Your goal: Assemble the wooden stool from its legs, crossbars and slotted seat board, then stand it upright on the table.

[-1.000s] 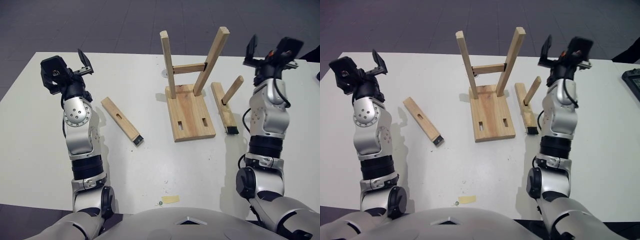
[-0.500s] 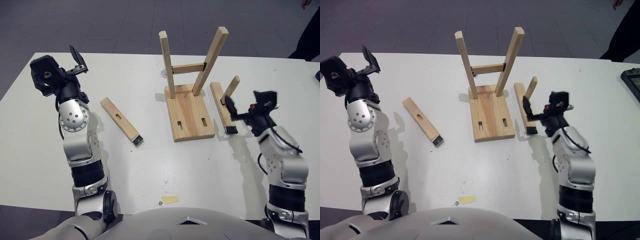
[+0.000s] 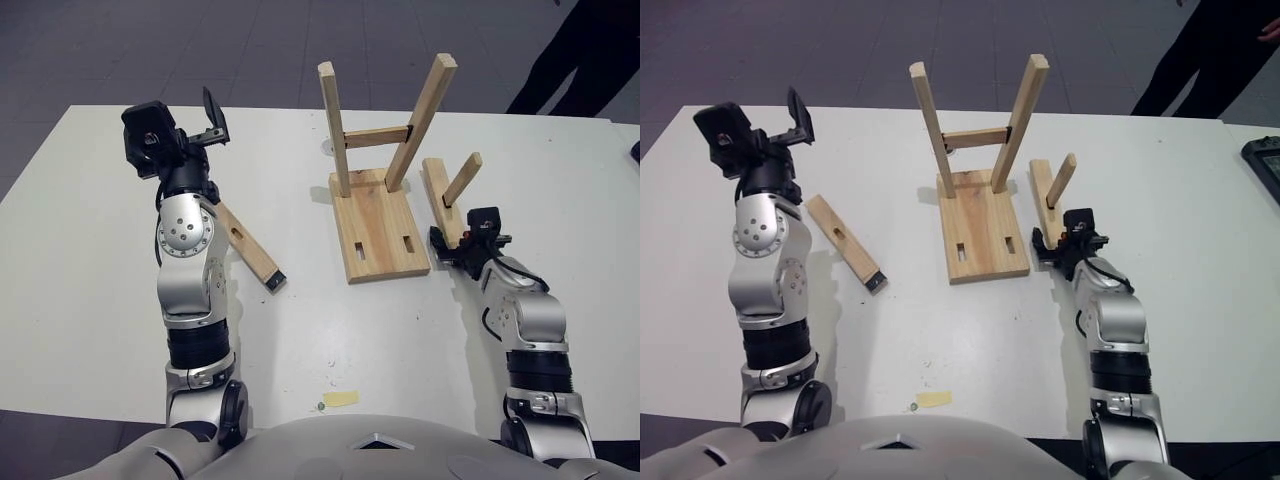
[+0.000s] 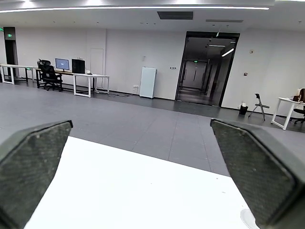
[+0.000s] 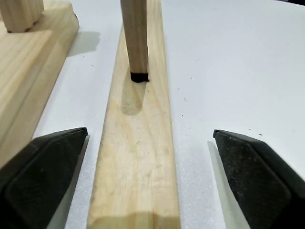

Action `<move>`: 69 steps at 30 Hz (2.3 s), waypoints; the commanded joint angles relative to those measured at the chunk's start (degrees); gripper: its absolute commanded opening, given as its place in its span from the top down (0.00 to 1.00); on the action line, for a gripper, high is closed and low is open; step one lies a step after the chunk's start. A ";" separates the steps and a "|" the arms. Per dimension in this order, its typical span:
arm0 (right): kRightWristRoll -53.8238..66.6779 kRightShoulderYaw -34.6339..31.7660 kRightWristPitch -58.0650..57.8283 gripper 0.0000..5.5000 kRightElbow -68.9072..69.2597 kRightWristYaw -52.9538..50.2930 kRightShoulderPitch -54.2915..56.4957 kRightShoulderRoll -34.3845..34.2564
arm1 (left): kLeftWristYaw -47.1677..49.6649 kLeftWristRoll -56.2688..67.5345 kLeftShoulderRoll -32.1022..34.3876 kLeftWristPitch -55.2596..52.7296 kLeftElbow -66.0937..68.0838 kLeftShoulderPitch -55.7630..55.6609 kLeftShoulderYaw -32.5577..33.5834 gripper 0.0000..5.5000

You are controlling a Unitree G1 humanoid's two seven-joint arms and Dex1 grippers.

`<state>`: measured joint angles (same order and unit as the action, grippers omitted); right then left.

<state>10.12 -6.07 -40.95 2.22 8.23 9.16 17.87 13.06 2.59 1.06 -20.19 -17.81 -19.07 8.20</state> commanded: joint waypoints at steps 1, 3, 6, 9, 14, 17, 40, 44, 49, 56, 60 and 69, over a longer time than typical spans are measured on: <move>-1.03 2.10 -7.31 0.27 -0.98 0.39 0.79 0.85 | -0.49 1.17 -0.18 -2.73 -1.13 -1.47 0.81 0.02; -0.45 2.40 -10.21 0.33 -0.26 0.77 1.82 0.80 | -0.64 1.56 -0.12 -3.67 -1.44 -1.88 1.08 0.02; 0.40 0.80 -15.43 0.41 -0.03 -0.04 4.36 0.33 | -0.83 1.73 0.03 -4.73 -1.69 -2.47 1.27 0.02; 1.01 -0.19 -19.91 0.52 0.32 -0.25 6.75 0.61 | -0.79 2.07 -0.11 -5.50 -1.75 -2.88 1.64 0.02; 0.29 -0.62 -24.89 0.62 1.07 -1.38 9.19 0.86 | -0.51 2.22 -0.13 -6.15 -1.46 -3.32 2.18 0.02; -0.16 -1.56 -23.77 0.62 1.96 -2.10 9.53 0.86 | -0.72 2.06 -0.06 -6.56 -1.30 -3.43 2.08 0.02; 20.58 -4.72 17.99 0.62 21.82 29.97 14.15 4.27 | -14.00 71.60 4.96 -20.52 -16.29 -18.18 7.86 0.02; 21.29 -1.69 18.37 0.62 24.10 31.71 11.70 4.50 | -7.73 73.25 3.63 -20.71 -11.45 -20.69 3.47 0.02; 19.30 1.55 20.26 0.62 24.63 32.34 9.61 5.15 | -3.01 74.04 3.57 -19.46 -7.75 -21.35 2.39 0.02; 16.07 3.41 23.04 0.62 23.62 31.68 8.39 5.86 | 2.52 76.97 4.10 -20.75 -3.79 -20.01 2.03 0.18; 13.69 4.39 24.59 0.62 22.44 31.12 8.14 5.95 | 3.43 78.42 4.66 -20.88 -4.08 -19.58 1.54 0.30; 10.59 5.27 26.53 0.62 20.37 30.60 8.17 6.25 | 2.91 78.50 5.56 -20.44 -4.68 -18.45 0.25 0.58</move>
<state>21.57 -1.02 -15.19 23.00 39.20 17.13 23.41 16.08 81.21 5.75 -40.37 -22.08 -38.12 9.04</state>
